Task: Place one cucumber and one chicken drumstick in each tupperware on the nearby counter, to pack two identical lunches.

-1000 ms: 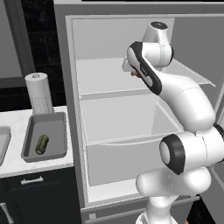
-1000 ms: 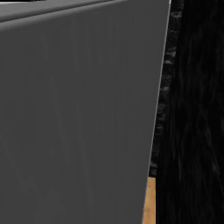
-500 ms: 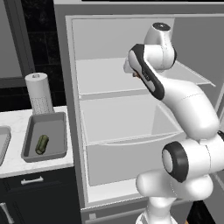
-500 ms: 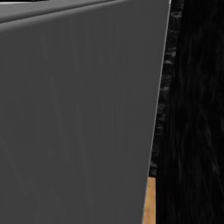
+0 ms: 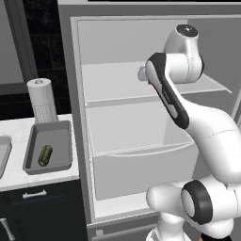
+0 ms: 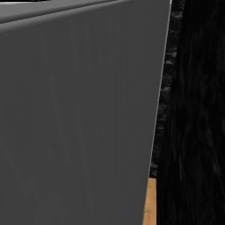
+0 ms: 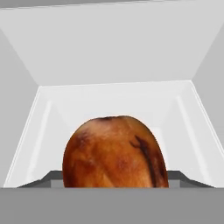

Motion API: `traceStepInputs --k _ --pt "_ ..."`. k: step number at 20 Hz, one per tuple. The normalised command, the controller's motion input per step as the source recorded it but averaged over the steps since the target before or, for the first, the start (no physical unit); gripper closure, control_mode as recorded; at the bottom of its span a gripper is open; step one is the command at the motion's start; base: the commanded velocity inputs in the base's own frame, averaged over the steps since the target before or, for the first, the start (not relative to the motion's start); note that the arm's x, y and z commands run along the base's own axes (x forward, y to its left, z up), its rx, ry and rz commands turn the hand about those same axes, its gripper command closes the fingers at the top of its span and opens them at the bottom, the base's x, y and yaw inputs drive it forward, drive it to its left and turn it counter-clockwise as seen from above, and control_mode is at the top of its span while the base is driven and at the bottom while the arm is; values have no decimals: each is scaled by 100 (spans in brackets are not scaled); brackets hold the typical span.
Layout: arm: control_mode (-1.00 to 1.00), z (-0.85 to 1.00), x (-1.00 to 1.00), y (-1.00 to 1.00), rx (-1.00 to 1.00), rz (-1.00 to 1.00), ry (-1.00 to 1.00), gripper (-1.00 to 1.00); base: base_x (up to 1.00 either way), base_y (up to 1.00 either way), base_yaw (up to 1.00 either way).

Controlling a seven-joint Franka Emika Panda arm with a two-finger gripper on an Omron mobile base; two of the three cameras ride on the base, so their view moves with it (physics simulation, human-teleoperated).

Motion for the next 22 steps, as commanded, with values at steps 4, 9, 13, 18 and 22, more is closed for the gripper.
traceStepInputs --k 4,9,13,18,22 --pt "-100 64 -100 10 0 0 0 100 0 0 0" --pt "-100 31 -100 17 0 0 0 100 0 0 0" --pt "-100 2 -100 21 0 0 0 100 0 0 0" --pt "-100 0 -100 5 0 0 0 100 0 0 0" --pt "-100 0 -68 0 0 0 0 100 0 0 0"
